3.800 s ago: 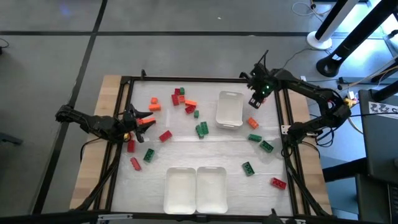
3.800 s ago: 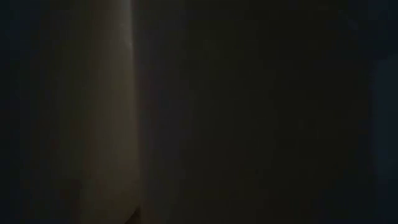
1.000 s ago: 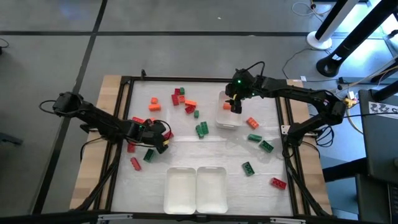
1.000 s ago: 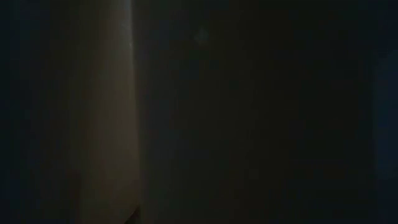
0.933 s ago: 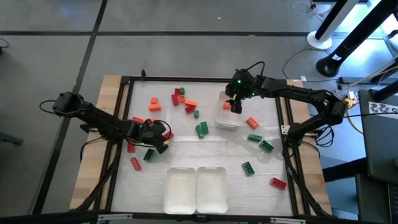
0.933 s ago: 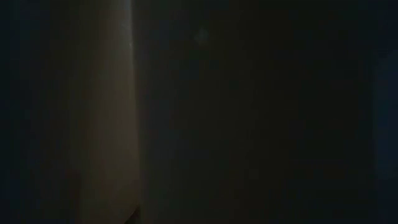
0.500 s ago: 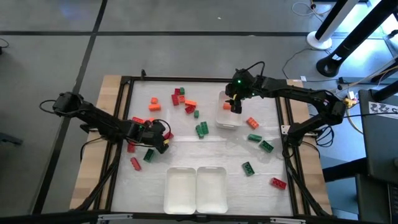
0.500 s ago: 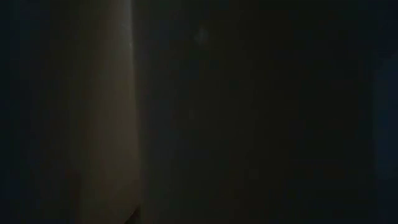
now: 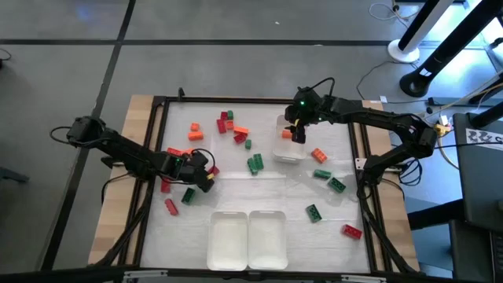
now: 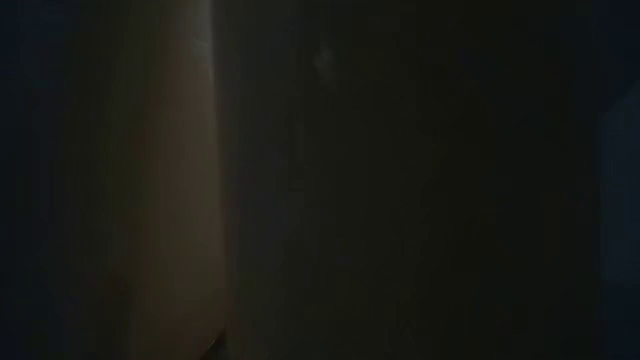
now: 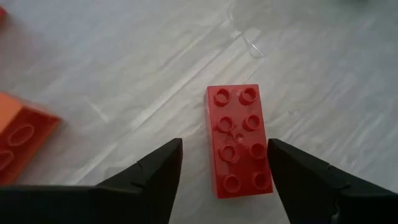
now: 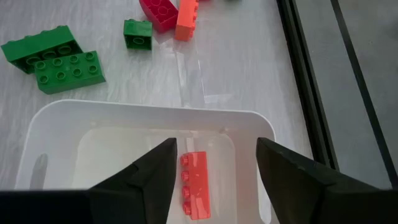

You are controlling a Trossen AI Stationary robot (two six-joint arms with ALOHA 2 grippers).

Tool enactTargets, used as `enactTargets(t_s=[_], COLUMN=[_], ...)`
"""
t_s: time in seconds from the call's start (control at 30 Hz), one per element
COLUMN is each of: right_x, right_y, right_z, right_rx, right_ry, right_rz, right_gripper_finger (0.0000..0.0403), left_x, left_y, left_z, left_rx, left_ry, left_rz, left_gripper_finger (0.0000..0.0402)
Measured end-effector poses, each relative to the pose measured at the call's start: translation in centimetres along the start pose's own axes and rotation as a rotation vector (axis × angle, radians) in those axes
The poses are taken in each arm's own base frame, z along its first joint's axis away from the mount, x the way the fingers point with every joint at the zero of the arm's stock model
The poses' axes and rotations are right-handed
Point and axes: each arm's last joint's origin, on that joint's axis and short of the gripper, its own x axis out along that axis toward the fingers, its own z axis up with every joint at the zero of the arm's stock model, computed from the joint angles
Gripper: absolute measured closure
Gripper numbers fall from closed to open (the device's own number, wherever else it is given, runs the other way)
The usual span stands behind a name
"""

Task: Sort blocks
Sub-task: Put the red game piece into the bottom left white bin

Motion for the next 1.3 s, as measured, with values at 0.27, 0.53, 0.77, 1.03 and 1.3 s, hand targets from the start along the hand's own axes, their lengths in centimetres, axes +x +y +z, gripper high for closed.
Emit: enactTargets(t_s=[0.27, 0.53, 0.77, 1.03, 1.3], right_x=[0.0, 0.0, 0.0, -0.3, -0.2], right_y=[0.0, 0.0, 0.0, 0.4, 3.7], right_z=[0.0, 0.0, 0.0, 0.3, 1.7], right_rx=[0.0, -0.001, -0.001, -0.041, -0.123], right_ry=[0.0, 0.0, -0.001, -0.078, -0.11], right_rz=[0.0, 0.0, 0.0, 0.122, 0.208], right_gripper_finger=[0.0182, 0.0182, 0.0182, 0.0182, 0.0182], left_x=[0.0, 0.7, 2.3, 2.0, 0.9], left_y=[-0.5, -0.5, -0.9, -0.7, -0.7], left_z=[0.2, -0.2, -0.9, -0.8, 0.1], left_rx=[0.0, 0.003, 0.042, 0.06, 0.052], left_ry=[0.006, 0.028, 0.04, 0.04, 0.016], left_rz=[-0.063, -0.031, 0.019, 0.014, -0.065], left_gripper_finger=[0.0167, 0.0167, 0.0166, 0.0236, 0.0278])
